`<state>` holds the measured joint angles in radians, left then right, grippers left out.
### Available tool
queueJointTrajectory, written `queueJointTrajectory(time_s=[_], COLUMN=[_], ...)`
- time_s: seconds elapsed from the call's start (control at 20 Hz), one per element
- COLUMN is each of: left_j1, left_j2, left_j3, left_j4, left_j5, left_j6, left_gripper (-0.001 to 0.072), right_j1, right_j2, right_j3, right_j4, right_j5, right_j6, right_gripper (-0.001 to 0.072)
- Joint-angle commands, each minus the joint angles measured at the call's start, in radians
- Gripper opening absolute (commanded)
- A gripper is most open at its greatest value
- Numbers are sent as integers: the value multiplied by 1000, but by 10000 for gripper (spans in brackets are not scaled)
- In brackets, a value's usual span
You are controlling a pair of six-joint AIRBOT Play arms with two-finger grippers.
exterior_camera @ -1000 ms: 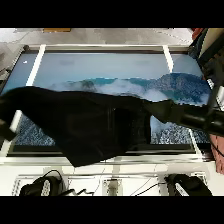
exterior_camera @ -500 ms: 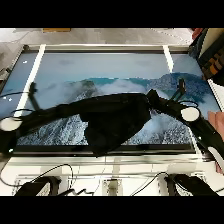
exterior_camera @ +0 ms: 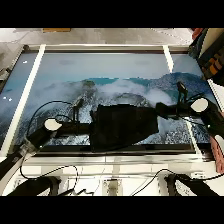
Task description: Fold the clothes and pants, and hang the long-sleeved shirts on hangers.
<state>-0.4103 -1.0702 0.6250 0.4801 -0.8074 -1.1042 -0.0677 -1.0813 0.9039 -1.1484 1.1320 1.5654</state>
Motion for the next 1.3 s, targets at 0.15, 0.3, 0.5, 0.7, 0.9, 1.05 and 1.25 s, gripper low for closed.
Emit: queueJointTrajectory(time_s=[0.15,0.3,0.5,0.7,0.9,1.05,1.25], left_j1=[-34,-35,-35,-29,3,26,24], left_j2=[-25,-36,-66,-66,-56,-42,-42], left_j3=[-2,-3,-3,-2,3,3,3], left_j4=[309,309,305,305,305,305,305], left_j5=[-19,-17,-16,4,3,3,3], left_j6=[-270,-269,-269,-268,-269,-269,-269], left_gripper=[8,8,38,613,613,610,609], right_j1=[-66,-66,-66,-66,-70,-171,-437], right_j2=[-4,-4,-4,-4,-3,-5,-32], right_j3=[-35,-101,-185,-140,-19,1,-8], right_j4=[-208,-209,-218,-265,-495,-627,-351], right_j5=[270,295,317,304,242,165,175], right_j6=[-68,-68,-118,-129,-215,-206,-336], right_gripper=[40,40,239,683,674,144,39])
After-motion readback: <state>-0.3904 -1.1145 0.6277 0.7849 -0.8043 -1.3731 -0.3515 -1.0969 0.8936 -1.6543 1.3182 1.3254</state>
